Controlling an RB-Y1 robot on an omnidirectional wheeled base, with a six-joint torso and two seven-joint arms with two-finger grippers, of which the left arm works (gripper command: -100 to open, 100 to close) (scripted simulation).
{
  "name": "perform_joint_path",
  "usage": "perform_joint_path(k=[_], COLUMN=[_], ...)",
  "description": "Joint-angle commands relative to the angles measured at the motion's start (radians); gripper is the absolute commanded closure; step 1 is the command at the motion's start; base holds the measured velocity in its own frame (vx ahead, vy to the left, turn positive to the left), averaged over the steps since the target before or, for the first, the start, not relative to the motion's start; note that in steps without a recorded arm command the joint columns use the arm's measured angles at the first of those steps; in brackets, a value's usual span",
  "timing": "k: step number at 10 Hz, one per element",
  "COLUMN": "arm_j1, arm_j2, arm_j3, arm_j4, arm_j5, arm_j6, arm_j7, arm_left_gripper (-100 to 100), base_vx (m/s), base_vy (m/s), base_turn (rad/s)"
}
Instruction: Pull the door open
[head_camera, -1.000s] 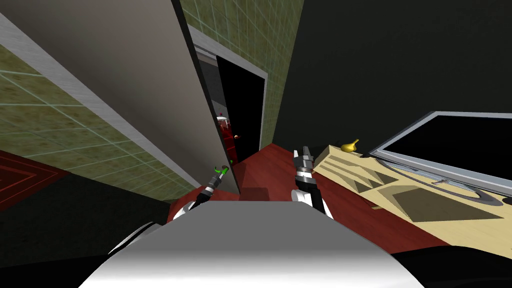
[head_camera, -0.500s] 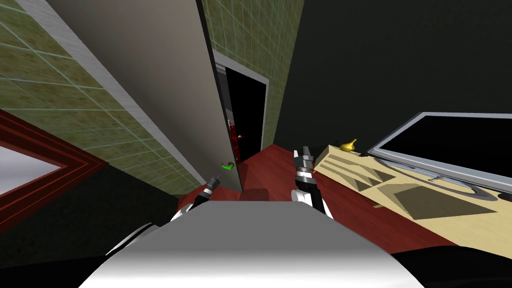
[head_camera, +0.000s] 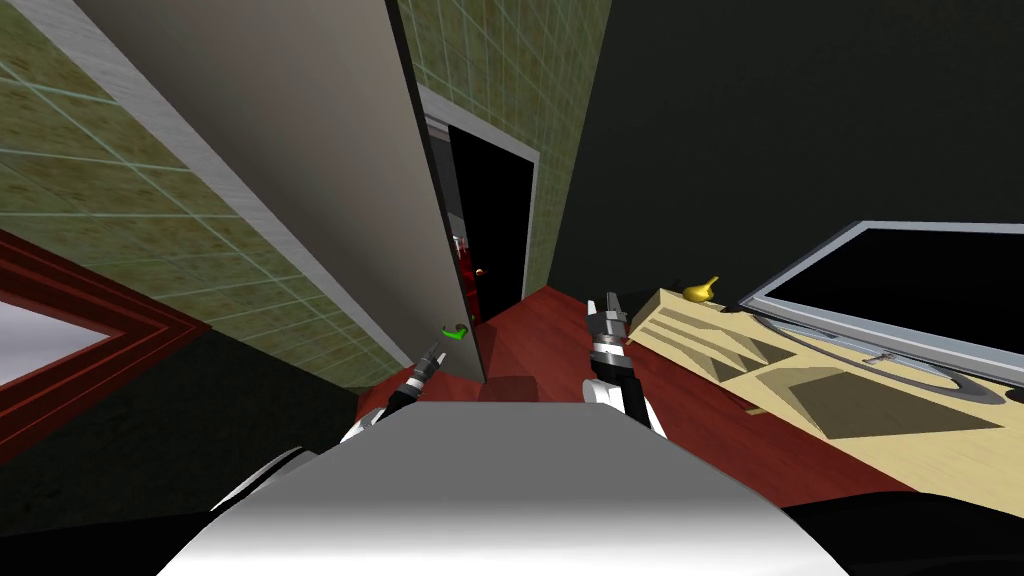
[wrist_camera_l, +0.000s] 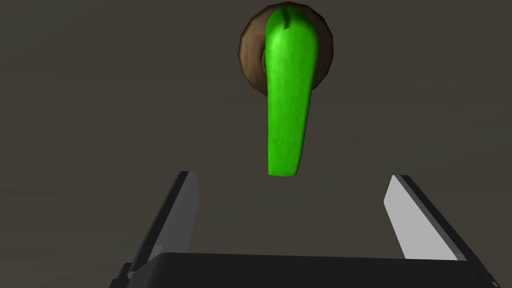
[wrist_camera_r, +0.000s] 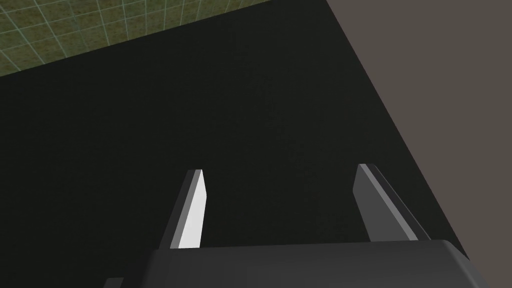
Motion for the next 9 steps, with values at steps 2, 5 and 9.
perform_joint_path(k=[2,5,9], arm_j1=[0.000,0.016,0.016], arm_j2=[0.000,0.013,0.013], arm_j3=[0.000,-0.008,-0.008], arm_j4=[0.000,-0.003,-0.003], arm_j5=[0.000,-0.001,-0.001], arm_j6=[0.000,-0.022,-0.022], arm_j7=[0.000,0.009,0.009], arm_left_gripper=[-100,-100,-100], base_vx=[0.001,-0.005,-0.004], base_vy=[-0.004,0.014,0.011], base_turn=[-0.011,0.040,0.033])
